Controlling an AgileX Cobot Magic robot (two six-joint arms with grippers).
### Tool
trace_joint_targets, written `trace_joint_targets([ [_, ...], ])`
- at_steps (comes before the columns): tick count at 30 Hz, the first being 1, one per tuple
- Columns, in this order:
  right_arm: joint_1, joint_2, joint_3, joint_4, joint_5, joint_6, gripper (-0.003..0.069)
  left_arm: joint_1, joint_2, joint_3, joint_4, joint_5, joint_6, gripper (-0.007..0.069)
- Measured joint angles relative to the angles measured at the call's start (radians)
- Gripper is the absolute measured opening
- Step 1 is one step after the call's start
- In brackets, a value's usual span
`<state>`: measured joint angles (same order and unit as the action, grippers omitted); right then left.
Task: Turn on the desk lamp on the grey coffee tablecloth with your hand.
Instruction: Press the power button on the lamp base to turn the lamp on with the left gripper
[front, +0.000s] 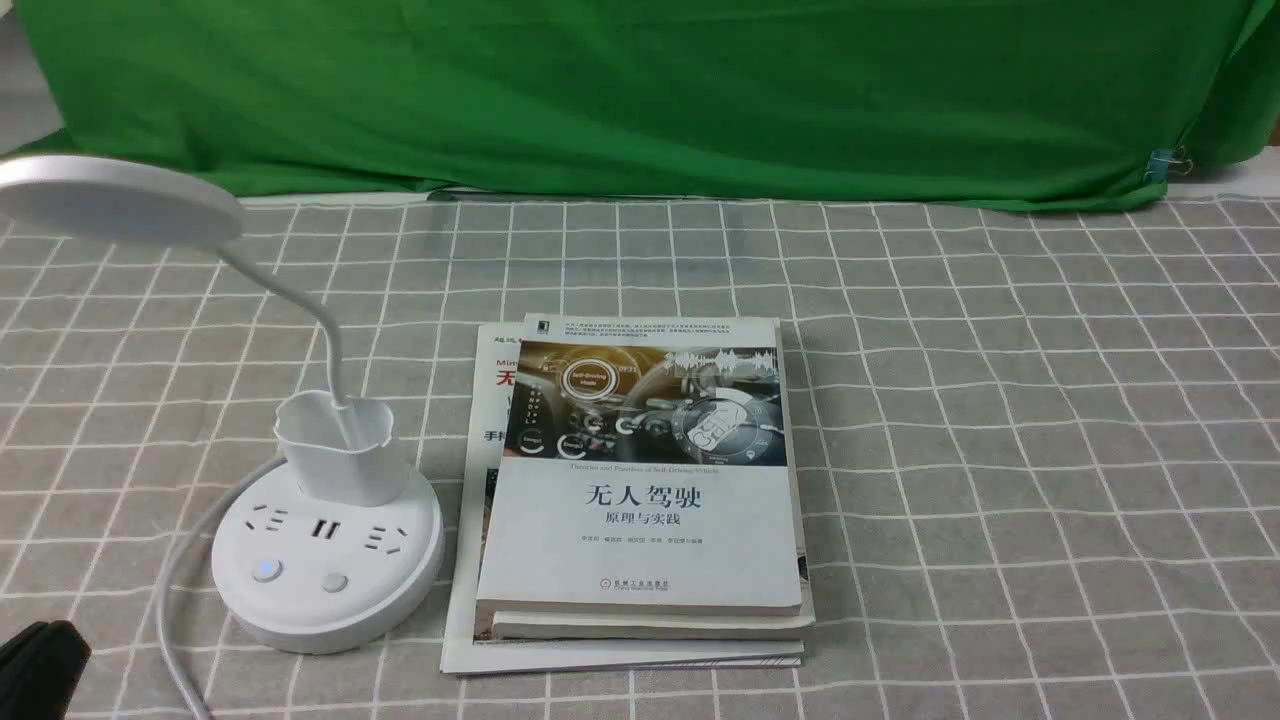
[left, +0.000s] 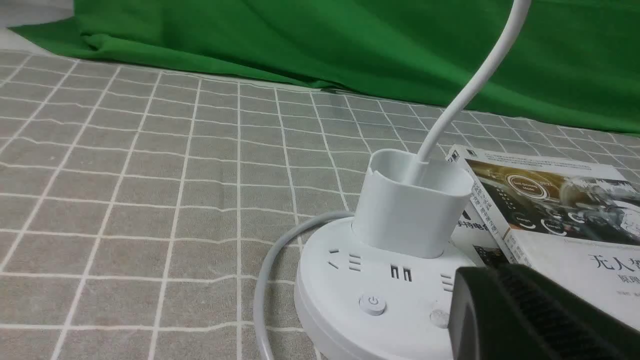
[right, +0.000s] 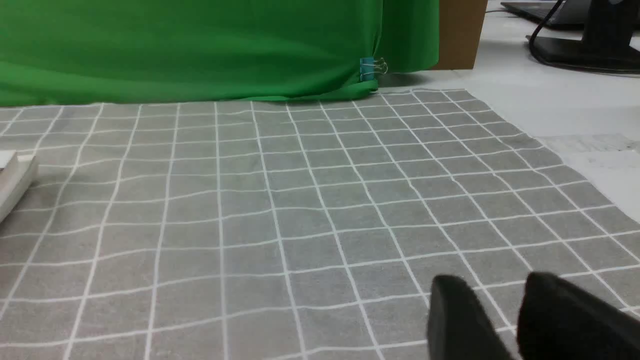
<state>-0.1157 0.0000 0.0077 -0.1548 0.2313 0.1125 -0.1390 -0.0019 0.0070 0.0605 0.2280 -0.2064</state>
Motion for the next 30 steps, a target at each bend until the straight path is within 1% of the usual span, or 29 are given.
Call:
trace_joint_targets([
  [12, 0.000, 0.000, 0.000, 0.000, 0.000, 0.000, 0.0245, 0.000, 0.000, 0.000, 0.002, 0.000, -0.001, 0.0019],
  [20, 0.000, 0.000, 0.000, 0.000, 0.000, 0.000, 0.0245, 0.000, 0.000, 0.000, 0.022, 0.000, 0.036, 0.0019],
  [27, 0.000, 0.000, 0.000, 0.000, 0.000, 0.000, 0.0245, 0.000, 0.000, 0.000, 0.025, -0.001, 0.046, 0.0019],
  [30, 0.000, 0.000, 0.000, 0.000, 0.000, 0.000, 0.0245, 0.000, 0.000, 0.000, 0.025, -0.028, 0.048, 0.0019],
])
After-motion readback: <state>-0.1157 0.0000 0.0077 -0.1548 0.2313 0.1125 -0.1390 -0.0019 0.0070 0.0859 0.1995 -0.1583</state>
